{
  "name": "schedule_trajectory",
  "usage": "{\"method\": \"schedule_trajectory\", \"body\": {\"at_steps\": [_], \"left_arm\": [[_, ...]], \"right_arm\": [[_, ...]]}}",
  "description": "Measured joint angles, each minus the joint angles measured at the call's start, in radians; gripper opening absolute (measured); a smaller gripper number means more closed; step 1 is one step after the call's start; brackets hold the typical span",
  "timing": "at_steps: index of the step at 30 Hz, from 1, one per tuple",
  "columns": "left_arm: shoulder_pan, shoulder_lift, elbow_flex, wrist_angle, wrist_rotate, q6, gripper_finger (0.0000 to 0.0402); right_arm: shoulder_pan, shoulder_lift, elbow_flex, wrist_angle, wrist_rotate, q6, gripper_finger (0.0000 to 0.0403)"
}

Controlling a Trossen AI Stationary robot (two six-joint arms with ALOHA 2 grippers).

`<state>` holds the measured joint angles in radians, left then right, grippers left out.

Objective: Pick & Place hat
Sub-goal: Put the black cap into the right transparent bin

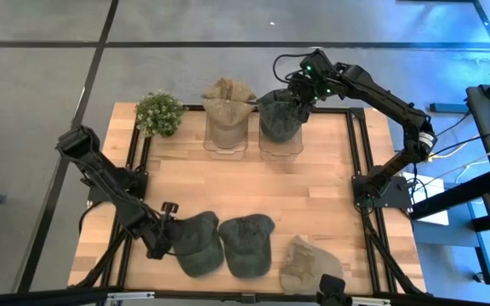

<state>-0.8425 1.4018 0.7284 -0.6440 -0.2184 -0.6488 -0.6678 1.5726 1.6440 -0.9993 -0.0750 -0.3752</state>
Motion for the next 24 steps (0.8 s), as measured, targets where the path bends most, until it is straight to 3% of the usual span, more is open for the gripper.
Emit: {"method": "schedule_trajectory", "body": {"at_steps": [9,18,24], "left_arm": [[0.000,0.119,0.001,0.085,0.012,-0.018,0.0123],[-0.001,0.144,0.006,0.117,0.026,-0.044,0.0014],[0.003,0.102,0.018,0.070,-0.009,-0.120,0.0007]], "right_arm": [[0.000,0.000,0.000,0.008,0.000,0.000,0.0187],[0.000,0.000,0.000,0.008,0.001,0.000,0.0187],[0.000,0.000,0.000,0.008,0.001,0.001,0.0187]]}}
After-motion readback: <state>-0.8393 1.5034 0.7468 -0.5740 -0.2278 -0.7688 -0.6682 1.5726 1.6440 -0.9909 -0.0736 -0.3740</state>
